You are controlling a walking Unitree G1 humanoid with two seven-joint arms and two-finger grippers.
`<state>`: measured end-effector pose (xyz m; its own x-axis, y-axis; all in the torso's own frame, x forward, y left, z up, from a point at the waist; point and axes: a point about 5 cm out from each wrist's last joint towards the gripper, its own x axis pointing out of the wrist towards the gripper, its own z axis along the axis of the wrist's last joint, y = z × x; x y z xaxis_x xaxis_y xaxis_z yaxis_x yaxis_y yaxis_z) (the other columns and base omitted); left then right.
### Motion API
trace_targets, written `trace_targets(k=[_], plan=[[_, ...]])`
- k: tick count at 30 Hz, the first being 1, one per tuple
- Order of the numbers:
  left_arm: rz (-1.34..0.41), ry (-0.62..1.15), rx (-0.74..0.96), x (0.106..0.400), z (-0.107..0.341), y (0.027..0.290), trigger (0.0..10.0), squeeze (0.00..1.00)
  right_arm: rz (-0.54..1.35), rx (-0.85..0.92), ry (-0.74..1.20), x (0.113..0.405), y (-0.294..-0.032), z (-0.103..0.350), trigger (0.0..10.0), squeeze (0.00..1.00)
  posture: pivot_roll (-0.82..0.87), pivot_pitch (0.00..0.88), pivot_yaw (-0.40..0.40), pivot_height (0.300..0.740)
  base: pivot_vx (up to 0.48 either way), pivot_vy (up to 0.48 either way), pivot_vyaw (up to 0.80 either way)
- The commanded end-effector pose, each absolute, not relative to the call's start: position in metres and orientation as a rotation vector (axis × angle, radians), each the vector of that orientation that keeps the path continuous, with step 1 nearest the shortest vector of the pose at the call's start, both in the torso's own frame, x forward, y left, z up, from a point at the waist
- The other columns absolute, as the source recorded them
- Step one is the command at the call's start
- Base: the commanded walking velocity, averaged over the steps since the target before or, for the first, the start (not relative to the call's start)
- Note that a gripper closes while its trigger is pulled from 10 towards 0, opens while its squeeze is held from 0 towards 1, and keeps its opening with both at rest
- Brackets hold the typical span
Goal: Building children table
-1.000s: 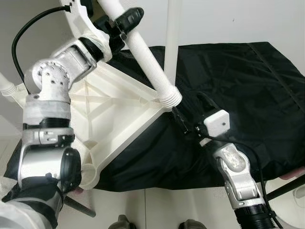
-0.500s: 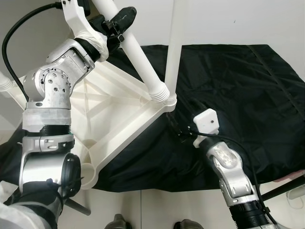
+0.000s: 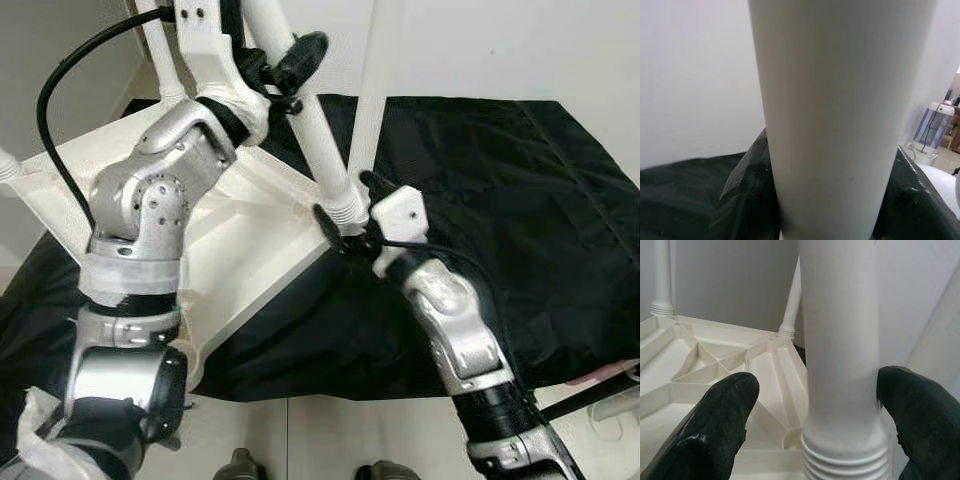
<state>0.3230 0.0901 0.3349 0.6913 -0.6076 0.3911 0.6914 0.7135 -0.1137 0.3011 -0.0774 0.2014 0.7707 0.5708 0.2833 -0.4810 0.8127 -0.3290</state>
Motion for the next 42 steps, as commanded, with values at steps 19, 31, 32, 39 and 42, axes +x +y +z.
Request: trace_targets(k=[19, 31, 32, 39, 42], plan=[[-0.779, -0.381, -0.218, 0.304, 0.339, 0.071, 10.0, 0.00, 0.523, -0.292, -0.349, 0.336, -0.052, 0.217, 10.0, 0.00, -0.02, 0.000, 0.000, 0.740, 0.000, 0.000, 0.00], [-0.792, -0.384, -0.199, 0.298, 0.338, 0.066, 10.0, 0.00, 0.537, -0.232, -0.311, 0.339, -0.045, 0.216, 0.0, 0.00, -0.02, 0.000, -0.001, 0.740, 0.000, 0.000, 0.00], [-0.792, -0.384, -0.199, 0.298, 0.338, 0.066, 10.0, 0.00, 0.537, -0.232, -0.311, 0.339, -0.045, 0.216, 0.0, 0.00, -0.02, 0.000, -0.001, 0.740, 0.000, 0.000, 0.00], [-0.815, -0.383, -0.189, 0.297, 0.338, 0.062, 10.0, 0.00, 0.505, -0.128, -0.281, 0.338, -0.044, 0.213, 0.0, 0.00, -0.02, 0.000, 0.004, 0.740, 0.000, 0.000, 0.00], [-0.818, -0.377, -0.215, 0.297, 0.338, 0.061, 10.0, 0.47, 0.483, -0.073, -0.272, 0.338, -0.045, 0.213, 10.0, 0.00, -0.02, 0.000, 0.007, 0.740, 0.000, 0.000, 0.00]])
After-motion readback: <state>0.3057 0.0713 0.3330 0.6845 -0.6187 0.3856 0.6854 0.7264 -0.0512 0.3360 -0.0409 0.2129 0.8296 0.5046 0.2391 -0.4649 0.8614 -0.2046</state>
